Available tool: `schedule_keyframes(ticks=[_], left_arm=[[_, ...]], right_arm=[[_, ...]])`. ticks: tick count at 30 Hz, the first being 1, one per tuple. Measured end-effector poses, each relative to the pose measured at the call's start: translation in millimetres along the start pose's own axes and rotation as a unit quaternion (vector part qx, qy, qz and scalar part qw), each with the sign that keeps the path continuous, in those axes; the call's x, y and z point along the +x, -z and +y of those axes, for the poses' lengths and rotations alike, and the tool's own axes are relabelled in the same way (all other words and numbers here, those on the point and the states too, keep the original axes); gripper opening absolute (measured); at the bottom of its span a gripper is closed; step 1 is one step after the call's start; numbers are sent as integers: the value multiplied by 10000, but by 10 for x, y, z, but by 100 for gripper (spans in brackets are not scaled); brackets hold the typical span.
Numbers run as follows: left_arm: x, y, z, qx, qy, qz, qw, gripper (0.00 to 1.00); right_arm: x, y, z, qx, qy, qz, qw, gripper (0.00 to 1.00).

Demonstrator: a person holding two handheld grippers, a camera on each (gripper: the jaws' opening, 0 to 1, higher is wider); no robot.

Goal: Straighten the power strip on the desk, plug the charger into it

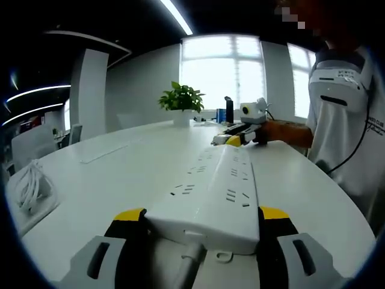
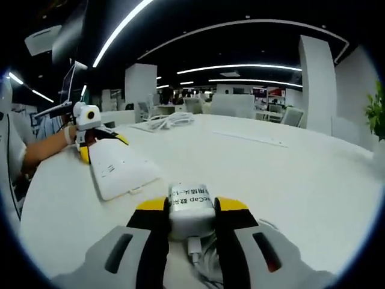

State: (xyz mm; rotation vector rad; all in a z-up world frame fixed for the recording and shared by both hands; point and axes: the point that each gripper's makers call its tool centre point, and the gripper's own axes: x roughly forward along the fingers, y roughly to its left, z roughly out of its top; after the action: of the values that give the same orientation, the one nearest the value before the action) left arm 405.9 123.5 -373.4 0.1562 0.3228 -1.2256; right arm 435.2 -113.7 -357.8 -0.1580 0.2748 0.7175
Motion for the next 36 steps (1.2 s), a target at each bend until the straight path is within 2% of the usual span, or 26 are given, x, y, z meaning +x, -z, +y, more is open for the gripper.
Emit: schedule_keyframes(ticks=[10, 13, 18, 20, 24, 28, 34, 36], left_arm=[[-4, 4, 9, -1, -2, 6, 10000, 74], [-5, 5, 13, -3, -2, -1, 10000, 74], [-6, 7, 17, -5, -5, 3, 10000, 74], [-6, 8, 18, -8, -11, 7, 10000, 74], [-7, 8, 16, -7, -13, 6, 10000, 74], [-8, 9, 13, -9, -18, 8, 10000, 74], [-15, 9, 9, -14, -30, 6, 10000, 74], [-18, 9, 10, -17, -40, 8, 10000, 74]], right_arm=[[-5, -2, -11, 55, 2, -26, 10000, 28], [-31, -9, -25, -272, 185, 34, 9995, 28], [-41, -49, -35, -89, 177, 114, 9997, 28], [-80, -118, -11, -93, 139, 179, 9997, 27], [-210, -471, 147, -103, -63, 108, 9999, 27], [-331, -756, 360, 75, -275, 243, 9993, 27], [-431, -975, 543, 213, -282, 376, 9987, 27], [-433, -993, 598, 337, -302, 496, 9977, 27]])
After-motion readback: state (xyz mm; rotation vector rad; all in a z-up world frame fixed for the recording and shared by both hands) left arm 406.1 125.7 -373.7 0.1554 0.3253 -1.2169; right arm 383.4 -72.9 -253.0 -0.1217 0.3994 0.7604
